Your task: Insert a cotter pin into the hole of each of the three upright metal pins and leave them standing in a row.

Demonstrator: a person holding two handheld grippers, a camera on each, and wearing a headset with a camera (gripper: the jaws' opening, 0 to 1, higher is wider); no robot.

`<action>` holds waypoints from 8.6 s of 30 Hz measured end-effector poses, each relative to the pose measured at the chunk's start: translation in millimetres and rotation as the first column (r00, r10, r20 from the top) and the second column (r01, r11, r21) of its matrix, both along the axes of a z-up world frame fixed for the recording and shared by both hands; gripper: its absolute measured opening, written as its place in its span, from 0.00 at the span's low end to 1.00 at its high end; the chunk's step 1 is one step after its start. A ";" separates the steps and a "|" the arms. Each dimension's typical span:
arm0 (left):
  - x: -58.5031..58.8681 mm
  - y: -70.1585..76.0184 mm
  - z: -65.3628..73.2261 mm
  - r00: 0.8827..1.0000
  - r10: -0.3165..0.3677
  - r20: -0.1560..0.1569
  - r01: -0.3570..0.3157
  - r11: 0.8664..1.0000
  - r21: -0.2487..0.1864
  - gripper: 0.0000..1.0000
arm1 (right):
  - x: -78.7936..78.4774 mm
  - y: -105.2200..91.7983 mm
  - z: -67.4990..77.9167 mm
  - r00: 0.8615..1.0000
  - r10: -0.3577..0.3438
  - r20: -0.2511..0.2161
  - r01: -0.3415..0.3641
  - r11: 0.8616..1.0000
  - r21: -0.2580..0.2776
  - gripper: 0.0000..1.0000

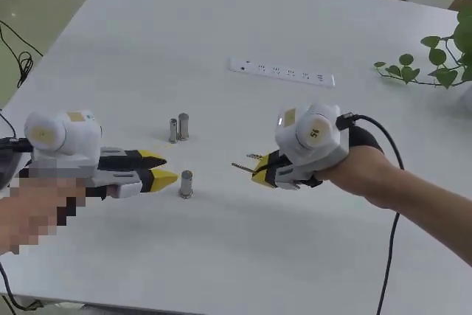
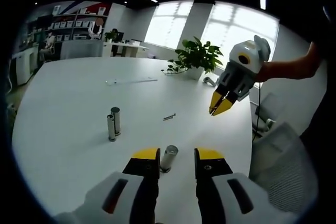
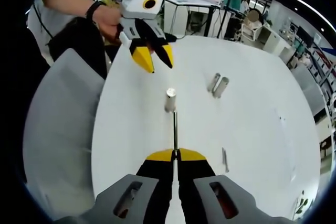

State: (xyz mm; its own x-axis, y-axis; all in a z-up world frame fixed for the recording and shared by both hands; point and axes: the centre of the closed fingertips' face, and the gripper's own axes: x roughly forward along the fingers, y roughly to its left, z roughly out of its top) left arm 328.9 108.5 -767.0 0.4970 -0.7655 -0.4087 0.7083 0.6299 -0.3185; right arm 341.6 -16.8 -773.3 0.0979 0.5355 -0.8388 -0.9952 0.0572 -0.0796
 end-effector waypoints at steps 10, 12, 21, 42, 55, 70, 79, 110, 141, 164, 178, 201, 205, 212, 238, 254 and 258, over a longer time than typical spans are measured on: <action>7.3 3.4 -17.7 0.999 0.041 0.009 -0.041 0.998 0.041 0.28 | -6.3 -1.3 -9.3 0.998 -0.059 -0.008 0.059 0.998 -0.014 0.02; 7.6 1.9 -22.4 0.999 0.040 0.010 -0.041 0.998 0.052 0.28 | -8.7 -0.4 -11.2 0.998 -0.068 -0.009 0.068 0.998 -0.012 0.02; 4.7 -5.0 -42.4 1.000 0.027 -0.001 -0.026 0.996 0.082 0.28 | -16.2 1.7 -21.2 0.992 -0.120 -0.029 0.120 0.993 -0.007 0.02; 12.1 -22.2 -58.0 1.000 -0.009 0.011 0.008 0.994 0.106 0.25 | -24.4 15.3 -39.5 0.977 -0.202 -0.064 0.200 0.979 -0.024 0.02; 14.6 -28.8 -63.3 1.000 -0.005 0.016 0.004 0.995 0.098 0.19 | -28.0 18.2 -48.6 0.971 -0.224 -0.080 0.223 0.974 -0.032 0.02; 18.2 -28.8 -64.7 0.999 0.012 0.035 -0.016 0.993 0.120 0.13 | -25.2 30.9 -57.5 0.959 -0.266 -0.093 0.262 0.964 -0.050 0.02; 18.8 -31.2 -65.7 0.997 0.043 0.062 -0.051 0.988 0.146 0.12 | -23.2 36.3 -61.7 0.949 -0.298 -0.098 0.293 0.954 -0.063 0.02; 18.9 -32.0 -65.9 0.994 0.081 0.073 -0.092 0.983 0.159 0.12 | -15.6 55.9 -67.3 0.941 -0.324 -0.099 0.318 0.945 -0.076 0.02; 19.2 -32.6 -66.1 0.992 0.067 0.103 -0.087 0.977 0.196 0.11 | -13.0 62.9 -63.5 0.938 -0.332 -0.096 0.324 0.942 -0.087 0.02; 19.5 -33.0 -67.4 0.992 0.058 0.112 -0.080 0.976 0.205 0.11 | -9.9 70.5 -60.6 0.945 -0.319 -0.075 0.315 0.947 -0.059 0.02; 18.8 -35.9 -69.5 0.993 0.051 0.107 -0.071 0.978 0.196 0.11 | -9.1 75.2 -58.0 0.945 -0.319 -0.069 0.317 0.947 -0.044 0.03; 20.2 -36.7 -70.6 0.992 0.059 0.108 -0.080 0.977 0.196 0.11 | -4.2 82.5 -53.3 0.943 -0.325 -0.070 0.325 0.946 -0.017 0.08; 19.7 -36.9 -70.1 0.992 0.060 0.108 -0.080 0.977 0.196 0.11 | -5.1 77.8 -53.8 0.943 -0.327 -0.067 0.326 0.945 -0.024 0.08; 18.3 -37.8 -68.8 0.992 0.061 0.109 -0.082 0.977 0.198 0.11 | -7.3 77.9 -54.8 0.939 -0.335 -0.080 0.334 0.942 -0.020 0.05; 19.6 -39.1 -69.2 0.991 0.068 0.113 -0.090 0.975 0.204 0.11 | -2.7 85.2 -54.0 0.937 -0.343 -0.072 0.344 0.939 0.008 0.07; 23.8 -36.7 -71.7 0.989 0.085 0.119 -0.108 0.973 0.203 0.10 | -6.6 75.7 -42.0 0.930 -0.354 -0.096 0.359 0.932 0.048 0.19; 24.0 -36.6 -71.5 0.989 0.086 0.120 -0.110 0.973 0.204 0.10 | -7.3 74.8 -37.4 0.926 -0.364 -0.103 0.372 0.926 0.072 0.21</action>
